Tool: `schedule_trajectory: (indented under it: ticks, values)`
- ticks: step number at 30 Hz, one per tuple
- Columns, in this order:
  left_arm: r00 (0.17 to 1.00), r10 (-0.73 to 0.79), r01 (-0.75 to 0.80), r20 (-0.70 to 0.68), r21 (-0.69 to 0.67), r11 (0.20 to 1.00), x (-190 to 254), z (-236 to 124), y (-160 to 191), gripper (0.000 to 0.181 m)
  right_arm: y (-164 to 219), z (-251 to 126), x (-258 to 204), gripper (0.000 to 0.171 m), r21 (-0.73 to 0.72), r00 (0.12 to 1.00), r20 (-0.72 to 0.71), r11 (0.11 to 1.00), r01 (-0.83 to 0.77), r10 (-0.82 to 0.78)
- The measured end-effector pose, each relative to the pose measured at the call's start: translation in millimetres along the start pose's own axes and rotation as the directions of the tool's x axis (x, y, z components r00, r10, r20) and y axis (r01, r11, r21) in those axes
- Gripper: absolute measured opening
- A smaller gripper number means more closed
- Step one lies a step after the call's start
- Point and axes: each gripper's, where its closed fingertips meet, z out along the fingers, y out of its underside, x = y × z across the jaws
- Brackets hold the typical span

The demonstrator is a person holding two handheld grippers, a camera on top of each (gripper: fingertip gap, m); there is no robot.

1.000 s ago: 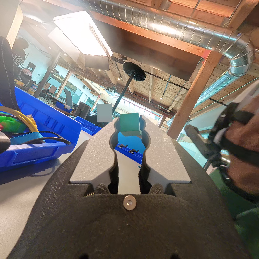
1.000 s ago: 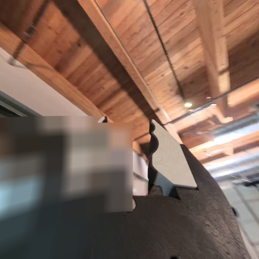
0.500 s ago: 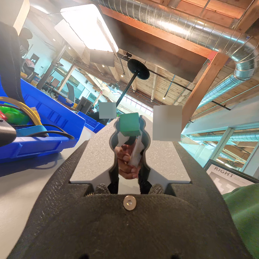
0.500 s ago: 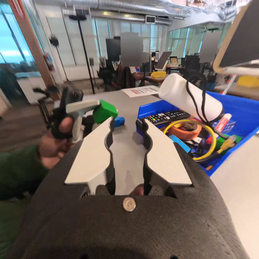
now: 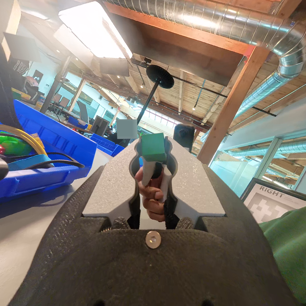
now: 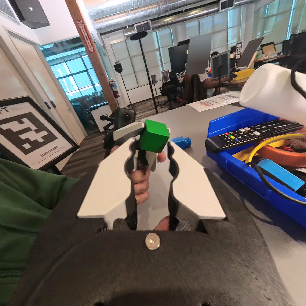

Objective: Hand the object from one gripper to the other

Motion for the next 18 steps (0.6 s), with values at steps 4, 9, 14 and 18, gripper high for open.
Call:
schedule_trajectory:
  ticks: [4, 9, 14, 18]
  values:
    - [1.0, -0.003, 0.003, 0.016, -0.011, 1.0, -2, 1, 2, 0.029, 3, 0, 6, 0.032, -0.021, 0.999, -0.038, 0.999, 0.034, -0.035]
    - [0.993, 0.014, -0.016, 0.117, 0.012, 1.0, -17, -4, -4, 0.037, -6, -10, 32, 0.031, -0.033, 0.939, -0.263, 0.975, 0.221, -0.222]
    - [0.911, 0.308, -0.285, 0.276, -0.122, 0.951, -26, -4, 3, 0.049, -9, -18, 52, 0.031, -0.178, 0.737, -0.463, 0.866, 0.468, -0.493]
    - [0.821, 0.477, -0.439, 0.313, -0.187, 0.879, -24, -3, 4, 0.05, -1, -9, 45, 0.031, -0.24, 0.681, -0.435, 0.805, 0.543, -0.589]
